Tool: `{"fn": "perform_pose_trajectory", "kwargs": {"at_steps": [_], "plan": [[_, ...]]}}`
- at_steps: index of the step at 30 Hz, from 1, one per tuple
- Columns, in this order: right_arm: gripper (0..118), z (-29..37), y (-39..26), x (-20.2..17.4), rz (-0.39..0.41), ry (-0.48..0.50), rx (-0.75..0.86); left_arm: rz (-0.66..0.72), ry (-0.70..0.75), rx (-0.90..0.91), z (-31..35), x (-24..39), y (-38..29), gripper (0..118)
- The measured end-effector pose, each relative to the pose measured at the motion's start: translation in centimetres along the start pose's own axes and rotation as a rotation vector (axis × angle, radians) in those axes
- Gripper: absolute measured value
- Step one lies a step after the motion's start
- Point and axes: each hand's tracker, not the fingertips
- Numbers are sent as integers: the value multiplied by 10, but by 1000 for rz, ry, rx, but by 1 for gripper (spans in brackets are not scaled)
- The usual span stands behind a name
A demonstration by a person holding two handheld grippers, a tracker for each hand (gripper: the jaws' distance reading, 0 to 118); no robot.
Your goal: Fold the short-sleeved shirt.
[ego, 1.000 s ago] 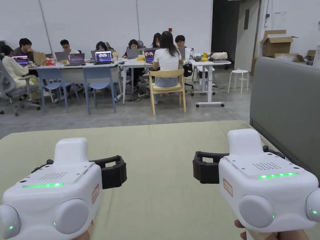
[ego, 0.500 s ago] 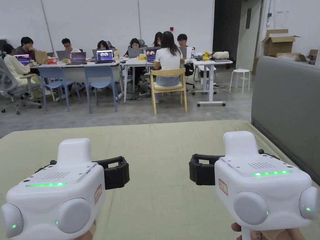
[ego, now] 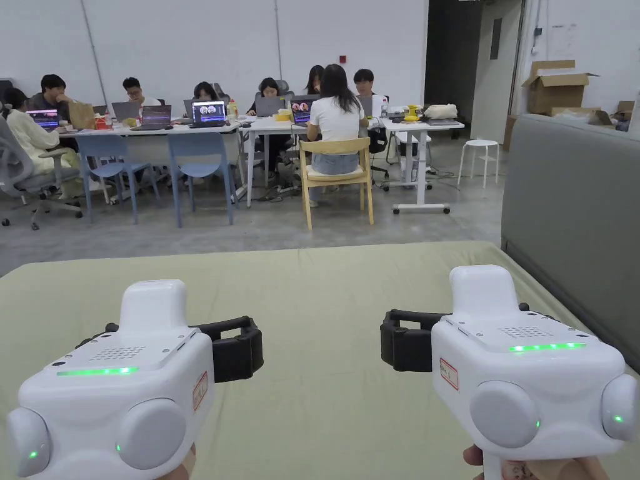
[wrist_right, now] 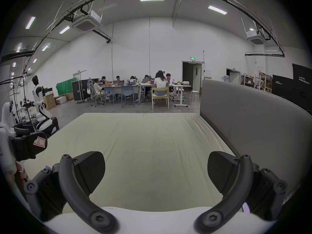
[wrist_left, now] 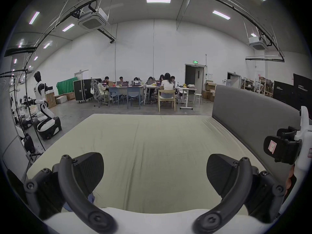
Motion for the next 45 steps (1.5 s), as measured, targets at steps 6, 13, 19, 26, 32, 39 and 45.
{"fn": "perform_pose_trajectory", "kwargs": {"at_steps": [6,13,19,26,32,39,45], "plan": [[118,0,0,-1,-4,4,-3,-5,2,1,1,-1,1,118],[118,2,1,-3,1,15,-1,-1,3,3,3,-1,2,118],[118,2,2,-2,-7,20,-5,1,-1,-2,3,-2,1,118],[118,4,3,-3,-5,18,-5,0,-5,-8,4,-1,0,118],[118,6,6,-4,-6,19,2,-4,-8,-4,6,-1,1,118],[118,9,5,-4,-10,22,4,1,-8,-2,8,-2,1,118],[118,9,7,-5,-9,23,7,1,-13,-4,10,-2,0,118]]}}
